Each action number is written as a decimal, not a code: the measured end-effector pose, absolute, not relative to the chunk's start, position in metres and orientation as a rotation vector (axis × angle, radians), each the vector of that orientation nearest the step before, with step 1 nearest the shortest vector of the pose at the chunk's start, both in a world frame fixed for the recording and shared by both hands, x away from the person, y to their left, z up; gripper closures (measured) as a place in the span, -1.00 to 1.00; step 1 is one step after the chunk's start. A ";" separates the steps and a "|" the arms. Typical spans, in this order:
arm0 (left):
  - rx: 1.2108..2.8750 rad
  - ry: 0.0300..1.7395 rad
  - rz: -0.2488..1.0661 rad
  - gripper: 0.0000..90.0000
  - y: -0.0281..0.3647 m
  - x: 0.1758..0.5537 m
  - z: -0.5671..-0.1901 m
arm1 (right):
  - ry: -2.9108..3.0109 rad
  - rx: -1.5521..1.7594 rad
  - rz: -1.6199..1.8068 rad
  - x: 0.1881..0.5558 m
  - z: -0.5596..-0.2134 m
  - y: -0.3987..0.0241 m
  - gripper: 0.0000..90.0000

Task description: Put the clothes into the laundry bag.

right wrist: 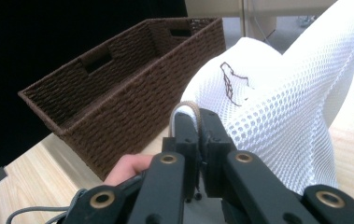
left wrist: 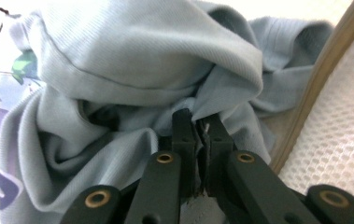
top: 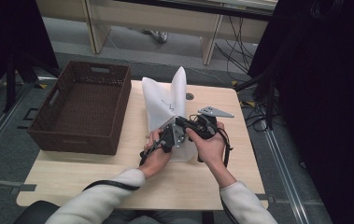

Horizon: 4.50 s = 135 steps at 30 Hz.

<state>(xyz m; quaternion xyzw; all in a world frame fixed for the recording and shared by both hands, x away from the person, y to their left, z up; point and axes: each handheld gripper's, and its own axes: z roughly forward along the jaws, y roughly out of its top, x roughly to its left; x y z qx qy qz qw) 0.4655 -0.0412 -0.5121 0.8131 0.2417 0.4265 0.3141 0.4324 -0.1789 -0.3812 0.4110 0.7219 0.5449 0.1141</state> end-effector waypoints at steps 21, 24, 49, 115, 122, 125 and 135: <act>2.193 0.504 0.917 0.69 -0.045 0.437 -0.515 | 2.108 1.205 1.591 0.435 -0.386 -0.178 0.95; 2.214 0.502 0.944 0.83 -0.050 0.443 -0.517 | 2.105 1.245 1.595 0.434 -0.386 -0.177 0.95; 2.232 0.560 0.919 0.45 -0.045 0.455 -0.517 | 2.112 1.226 1.571 0.439 -0.391 -0.182 0.95; 2.082 0.602 0.599 0.09 0.110 0.381 -0.467 | 2.454 1.184 1.005 0.439 -0.468 -0.173 0.14; 2.046 0.610 0.615 0.01 0.122 0.378 -0.463 | 2.359 1.044 1.198 0.423 -0.441 -0.195 -0.04; 2.037 0.608 0.611 -0.01 0.128 0.375 -0.462 | 2.263 1.065 1.284 0.416 -0.432 -0.212 -0.04; 2.029 0.624 0.602 -0.04 0.151 0.362 -0.466 | 2.118 1.283 1.245 0.412 -0.445 -0.266 0.02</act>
